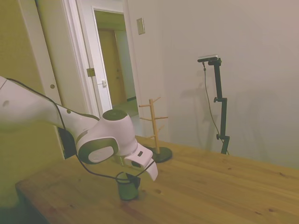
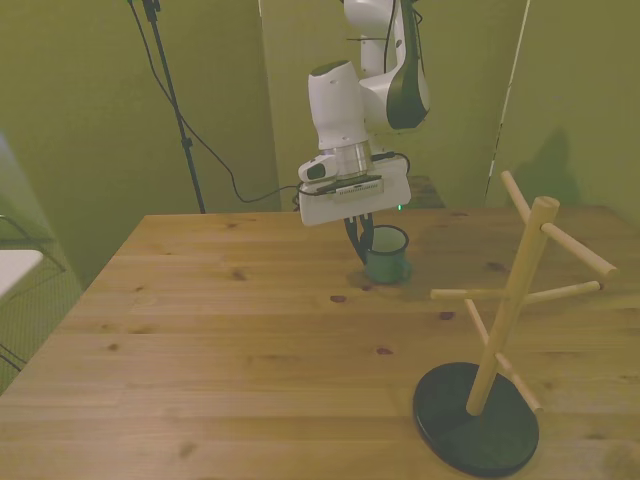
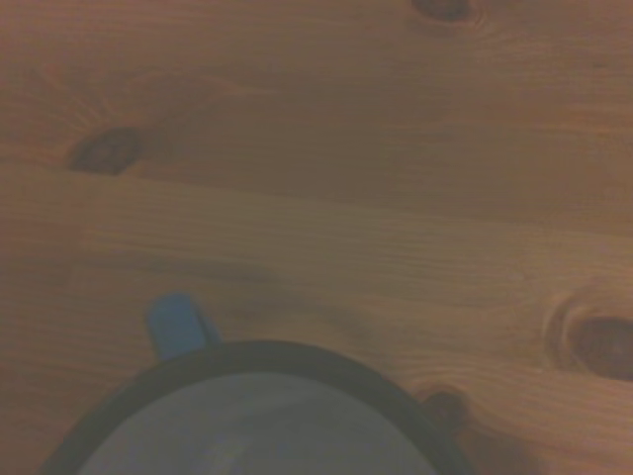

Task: Unload the mug

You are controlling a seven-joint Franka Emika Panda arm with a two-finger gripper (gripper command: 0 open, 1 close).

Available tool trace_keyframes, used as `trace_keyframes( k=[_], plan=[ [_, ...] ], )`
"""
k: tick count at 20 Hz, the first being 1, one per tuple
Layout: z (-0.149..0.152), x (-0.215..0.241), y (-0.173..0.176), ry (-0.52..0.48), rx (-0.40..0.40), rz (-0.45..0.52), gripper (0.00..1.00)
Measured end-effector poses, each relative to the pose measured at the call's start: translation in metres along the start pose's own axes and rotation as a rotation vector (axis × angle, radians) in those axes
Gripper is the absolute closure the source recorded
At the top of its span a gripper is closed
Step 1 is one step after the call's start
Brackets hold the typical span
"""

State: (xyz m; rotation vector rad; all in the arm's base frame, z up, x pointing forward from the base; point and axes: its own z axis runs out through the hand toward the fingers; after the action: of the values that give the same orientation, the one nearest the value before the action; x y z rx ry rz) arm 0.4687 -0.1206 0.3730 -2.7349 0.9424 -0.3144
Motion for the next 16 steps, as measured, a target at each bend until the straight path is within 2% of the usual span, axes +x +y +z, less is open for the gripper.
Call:
trace_keyframes(
  k=[8,9,16],
  plan=[
    [0.0013,0.0022,-0.0006,0.002,-0.008,-0.007,1.00],
    [0.0013,0.0023,-0.0006,0.003,-0.010,-0.007,0.00],
    [0.0016,0.0024,-0.0013,0.009,-0.028,-0.010,0.00]
  ],
)
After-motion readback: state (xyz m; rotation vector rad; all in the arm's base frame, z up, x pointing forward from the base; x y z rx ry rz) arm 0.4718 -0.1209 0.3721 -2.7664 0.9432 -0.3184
